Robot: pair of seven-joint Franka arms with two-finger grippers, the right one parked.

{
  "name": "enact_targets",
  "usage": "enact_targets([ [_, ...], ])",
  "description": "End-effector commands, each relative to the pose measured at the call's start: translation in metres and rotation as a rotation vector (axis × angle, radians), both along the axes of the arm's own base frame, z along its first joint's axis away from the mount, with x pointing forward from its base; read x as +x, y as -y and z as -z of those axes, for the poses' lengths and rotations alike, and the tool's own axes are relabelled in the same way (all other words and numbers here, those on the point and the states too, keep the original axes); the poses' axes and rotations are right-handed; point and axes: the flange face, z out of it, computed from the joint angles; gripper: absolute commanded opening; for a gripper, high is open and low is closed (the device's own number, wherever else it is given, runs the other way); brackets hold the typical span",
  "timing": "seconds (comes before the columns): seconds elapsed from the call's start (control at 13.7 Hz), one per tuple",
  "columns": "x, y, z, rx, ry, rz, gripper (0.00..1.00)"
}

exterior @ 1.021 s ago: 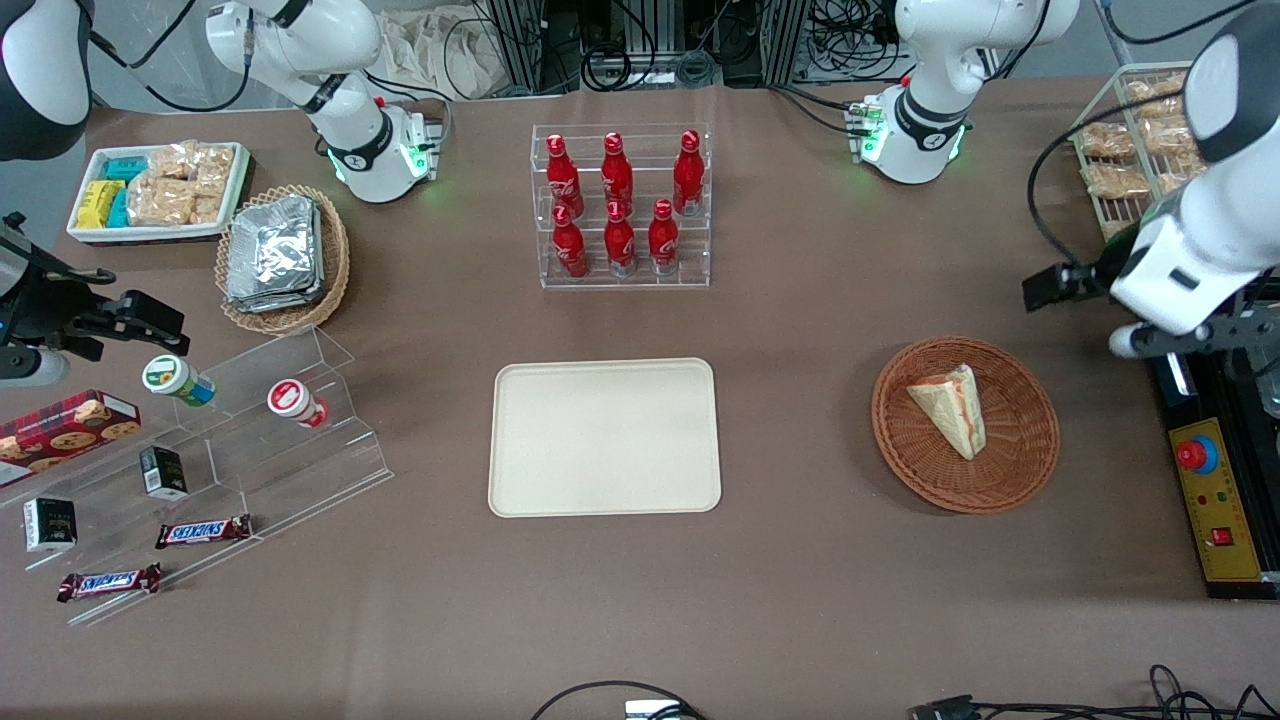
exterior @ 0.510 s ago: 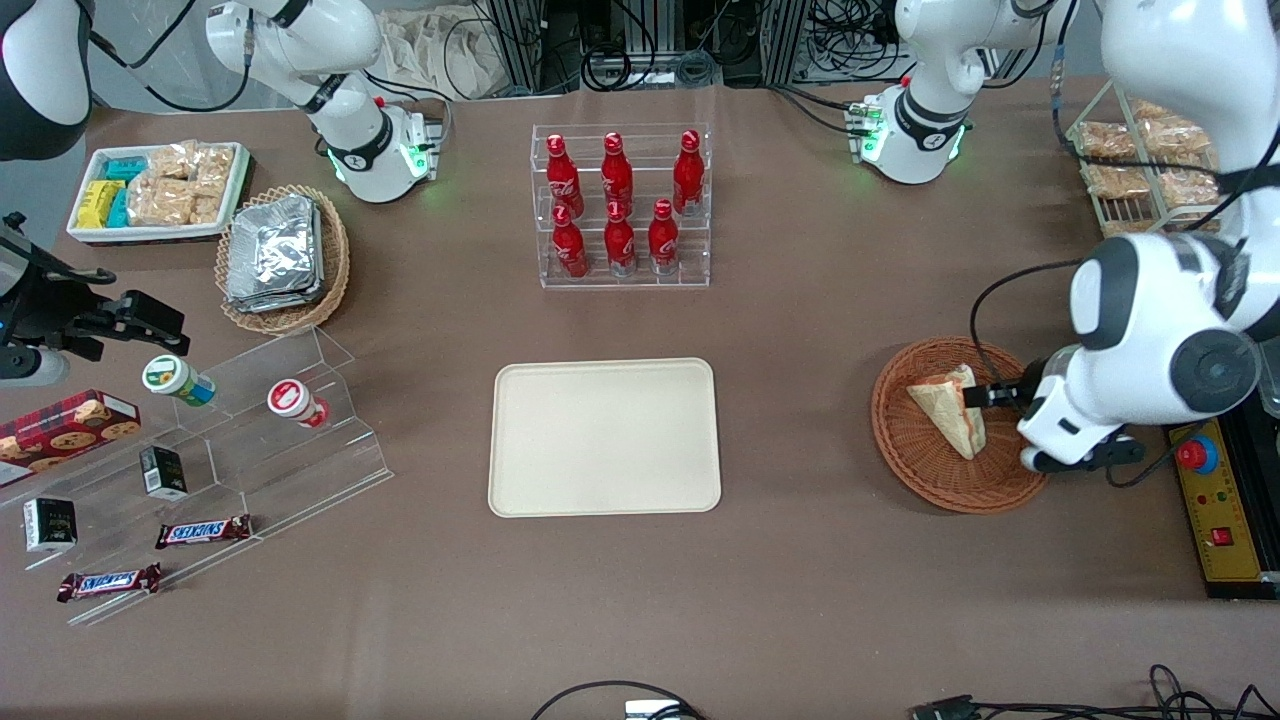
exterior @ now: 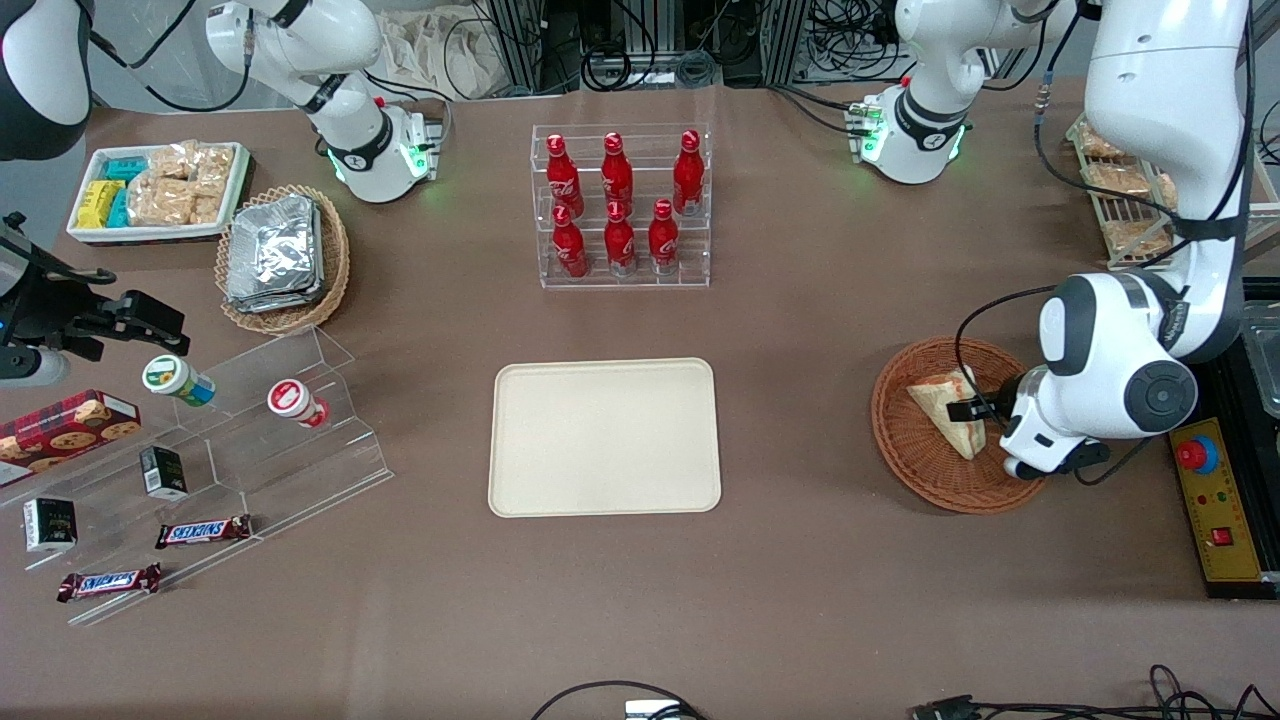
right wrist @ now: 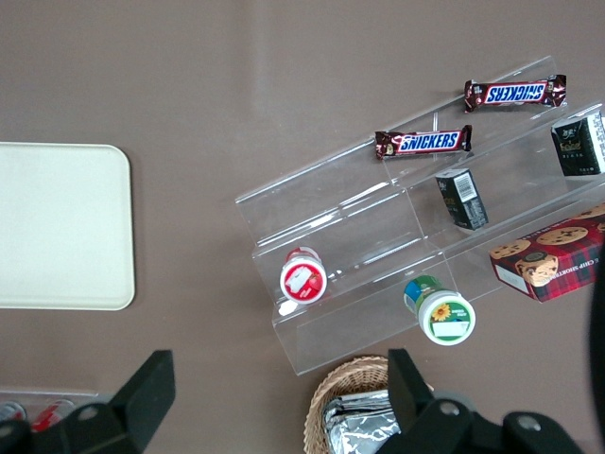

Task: Place sandwich from basket to tray
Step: 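Close the left gripper on the triangular sandwich and lift it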

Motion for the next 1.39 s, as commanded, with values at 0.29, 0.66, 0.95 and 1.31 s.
enact_targets([
  [0.29,-0.001,0.010,0.051,-0.017,-0.030,-0.112,1.00],
  [0.66,0.001,0.010,0.046,-0.017,-0.020,-0.103,0.00],
  [0.95,0.012,0.018,-0.018,-0.038,0.032,-0.040,0.00],
  [1.31,0.029,0.120,-0.095,-0.062,0.123,0.204,0.00],
])
